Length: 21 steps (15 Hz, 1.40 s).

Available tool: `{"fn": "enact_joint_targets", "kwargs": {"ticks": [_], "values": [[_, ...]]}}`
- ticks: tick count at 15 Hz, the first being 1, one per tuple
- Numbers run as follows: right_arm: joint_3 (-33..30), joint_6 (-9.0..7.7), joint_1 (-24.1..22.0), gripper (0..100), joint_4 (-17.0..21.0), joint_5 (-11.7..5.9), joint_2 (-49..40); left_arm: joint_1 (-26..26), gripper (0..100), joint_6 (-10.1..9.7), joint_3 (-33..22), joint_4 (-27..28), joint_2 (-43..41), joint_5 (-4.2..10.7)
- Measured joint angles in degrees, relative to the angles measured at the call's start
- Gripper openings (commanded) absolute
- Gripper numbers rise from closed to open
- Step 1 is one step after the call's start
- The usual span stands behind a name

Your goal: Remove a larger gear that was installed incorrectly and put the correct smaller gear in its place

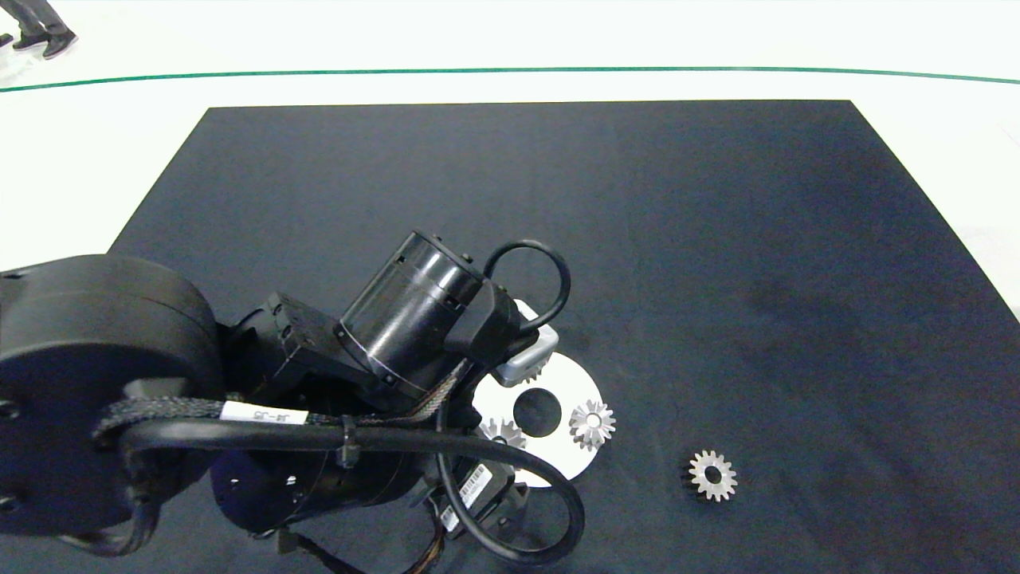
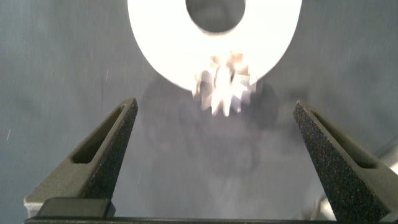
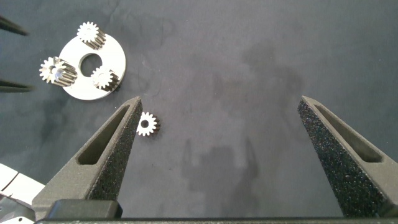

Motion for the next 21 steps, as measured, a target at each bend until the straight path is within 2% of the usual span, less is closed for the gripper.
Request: {"fn": "enact_joint_targets", "kwargs": {"ticks": [1,5,8,10,12,15,21], "values": [[0.0,0.0,0.0,100,0.0,0.0,0.0,0.1,100,0.16,0.9,-1.9,0.7,-0.17],[0.1,0.0,0.0,100,0.0,0.63,0.0,0.1,100,0.0,2.4,-2.6,2.5,-0.61],[0.2,-0.02,0.0,100,0.0,0.99,0.0,0.3,100,0.05,2.9,-5.9,3.4,-3.28],[0.2,0.0,0.0,100,0.0,1.0,0.0,1.2,99,0.02,3.2,-7.6,3.8,-4.0],[0.3,0.0,0.0,100,0.0,1.02,0.0,1.8,95,0.05,3.7,-7.9,4.2,-5.55],[0.4,-0.02,0.0,100,0.0,1.07,0.0,2.2,89,0.06,4.3,-8.3,4.6,-5.71],[0.8,-0.05,0.0,100,0.0,1.05,0.1,3.5,77,0.28,6.2,-13.0,5.6,-5.9]]}}
